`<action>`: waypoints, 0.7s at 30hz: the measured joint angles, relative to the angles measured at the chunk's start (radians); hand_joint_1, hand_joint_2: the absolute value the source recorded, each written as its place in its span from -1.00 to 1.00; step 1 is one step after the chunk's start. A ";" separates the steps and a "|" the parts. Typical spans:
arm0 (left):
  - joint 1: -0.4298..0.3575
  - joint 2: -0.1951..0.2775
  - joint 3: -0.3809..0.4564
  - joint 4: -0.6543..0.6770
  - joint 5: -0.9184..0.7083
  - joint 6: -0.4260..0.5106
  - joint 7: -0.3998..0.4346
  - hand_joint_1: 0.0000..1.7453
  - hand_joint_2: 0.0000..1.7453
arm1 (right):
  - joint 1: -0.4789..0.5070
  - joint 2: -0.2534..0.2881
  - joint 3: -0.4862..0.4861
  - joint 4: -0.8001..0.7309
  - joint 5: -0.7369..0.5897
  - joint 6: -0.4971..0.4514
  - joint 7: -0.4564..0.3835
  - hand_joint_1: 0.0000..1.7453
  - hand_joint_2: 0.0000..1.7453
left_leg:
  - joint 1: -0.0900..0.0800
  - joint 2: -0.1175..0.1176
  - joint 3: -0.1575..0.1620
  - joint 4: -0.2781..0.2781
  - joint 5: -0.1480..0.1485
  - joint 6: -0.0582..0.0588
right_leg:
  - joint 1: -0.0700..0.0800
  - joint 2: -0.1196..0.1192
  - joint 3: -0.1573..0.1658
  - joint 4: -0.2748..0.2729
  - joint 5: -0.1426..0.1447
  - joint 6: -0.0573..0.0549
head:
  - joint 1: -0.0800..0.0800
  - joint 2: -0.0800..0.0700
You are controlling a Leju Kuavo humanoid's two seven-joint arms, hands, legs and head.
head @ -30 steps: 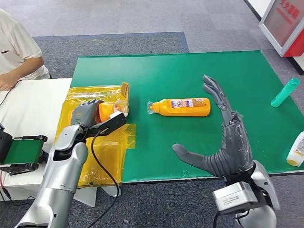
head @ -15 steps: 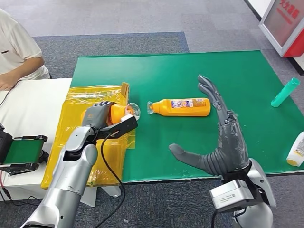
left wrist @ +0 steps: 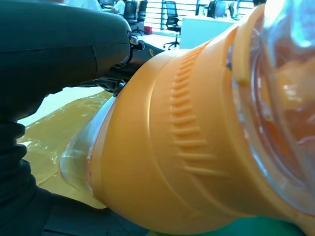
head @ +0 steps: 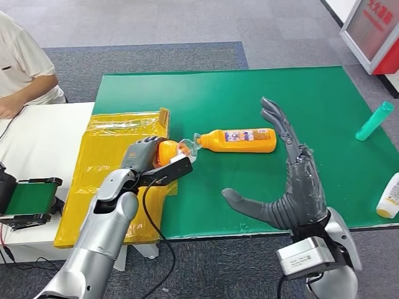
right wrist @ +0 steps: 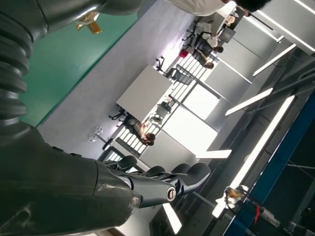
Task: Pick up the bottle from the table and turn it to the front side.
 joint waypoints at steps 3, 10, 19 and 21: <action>0.000 -0.002 0.000 0.005 0.014 -0.003 0.004 0.08 1.00 | 0.000 0.000 0.000 0.000 -0.004 -0.002 -0.002 -1.00 1.00 | 0.000 0.000 0.000 0.000 0.000 0.000 | 0.000 0.000 0.000 0.000 0.000 0.000 | 0.000 0.000; -0.005 0.005 0.000 0.019 0.001 -0.001 0.036 -1.00 -1.00 | -0.002 0.000 -0.003 0.000 -0.017 -0.002 -0.005 -1.00 1.00 | 0.000 0.000 0.000 0.000 0.000 0.000 | 0.000 0.000 0.000 0.000 0.000 0.000 | 0.000 0.000; -0.012 0.019 0.005 0.040 -0.031 0.004 0.066 -1.00 -1.00 | -0.004 0.000 -0.005 0.001 -0.021 0.001 -0.012 -1.00 1.00 | 0.000 0.000 0.000 0.000 0.000 0.000 | 0.000 0.000 0.000 0.000 0.000 0.000 | 0.000 0.000; -0.012 0.020 0.007 0.044 -0.035 0.004 0.067 -1.00 -1.00 | -0.006 0.000 -0.006 0.000 -0.023 -0.001 -0.017 -1.00 1.00 | 0.000 0.000 0.000 0.000 0.000 0.000 | 0.000 0.000 0.000 0.000 0.000 0.000 | 0.000 0.000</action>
